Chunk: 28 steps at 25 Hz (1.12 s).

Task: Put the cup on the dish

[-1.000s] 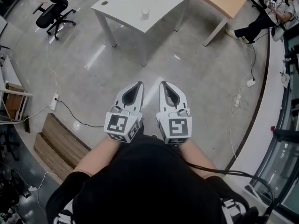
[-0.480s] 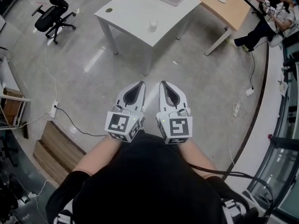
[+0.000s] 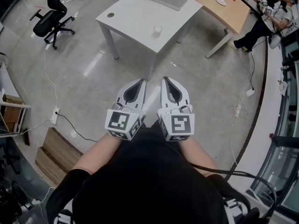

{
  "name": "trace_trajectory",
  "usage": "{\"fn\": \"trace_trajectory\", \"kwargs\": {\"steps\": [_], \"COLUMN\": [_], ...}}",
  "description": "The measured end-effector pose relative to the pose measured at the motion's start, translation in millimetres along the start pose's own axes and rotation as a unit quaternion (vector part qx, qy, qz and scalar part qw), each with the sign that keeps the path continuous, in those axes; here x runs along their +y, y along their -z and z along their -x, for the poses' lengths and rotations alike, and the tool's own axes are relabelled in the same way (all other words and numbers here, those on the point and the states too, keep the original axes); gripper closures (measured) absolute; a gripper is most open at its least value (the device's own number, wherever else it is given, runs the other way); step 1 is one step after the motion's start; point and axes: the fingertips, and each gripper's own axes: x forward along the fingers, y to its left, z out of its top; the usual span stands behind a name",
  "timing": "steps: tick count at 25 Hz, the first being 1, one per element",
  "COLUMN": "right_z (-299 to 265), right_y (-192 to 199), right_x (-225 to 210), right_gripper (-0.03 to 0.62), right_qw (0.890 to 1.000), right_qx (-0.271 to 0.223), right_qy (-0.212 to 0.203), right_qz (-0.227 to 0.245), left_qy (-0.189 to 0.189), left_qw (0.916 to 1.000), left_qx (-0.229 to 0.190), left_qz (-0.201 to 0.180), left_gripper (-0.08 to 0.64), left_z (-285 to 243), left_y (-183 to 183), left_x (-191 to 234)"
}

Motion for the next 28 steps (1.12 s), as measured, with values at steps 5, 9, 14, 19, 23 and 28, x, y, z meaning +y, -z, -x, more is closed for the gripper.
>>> {"fn": "trace_trajectory", "kwargs": {"steps": [5,9,14,19,23,28], "right_z": [-5.8,-6.3,-9.2,-11.4,-15.6,-27.1], "right_y": [-0.5,-8.9,-1.5,7.1,4.6,7.3], "right_x": [0.0,0.4,-0.3,1.6,-2.8,-0.6], "right_gripper": [0.578,0.578,0.578,0.578,0.578,0.578], "right_qw": [1.000,1.000,1.000,1.000,1.000,1.000], "right_qx": [0.001,0.006,0.011,0.005,0.012,-0.001], "right_qy": [0.004,0.019,0.021,0.007,0.017,-0.005], "right_qz": [-0.005,-0.007,-0.013,-0.009,-0.016,-0.011], "left_qy": [0.005,0.006,0.007,0.002,-0.002,-0.013], "left_qw": [1.0000,1.0000,1.0000,0.9999,1.0000,0.9999], "left_qx": [-0.002,-0.002,0.002,0.011,0.008,0.009], "left_qz": [0.004,0.006,0.005,0.009,0.005,-0.002], "left_gripper": [0.554,0.554,0.554,0.554,0.554,0.554], "left_z": [-1.8,-0.7,-6.2,-8.5,-11.5,-11.6], "left_y": [-1.0,-7.0,-0.5,6.3,4.7,5.2], "left_x": [7.0,13.1,16.3,19.2,21.7,25.9]}}
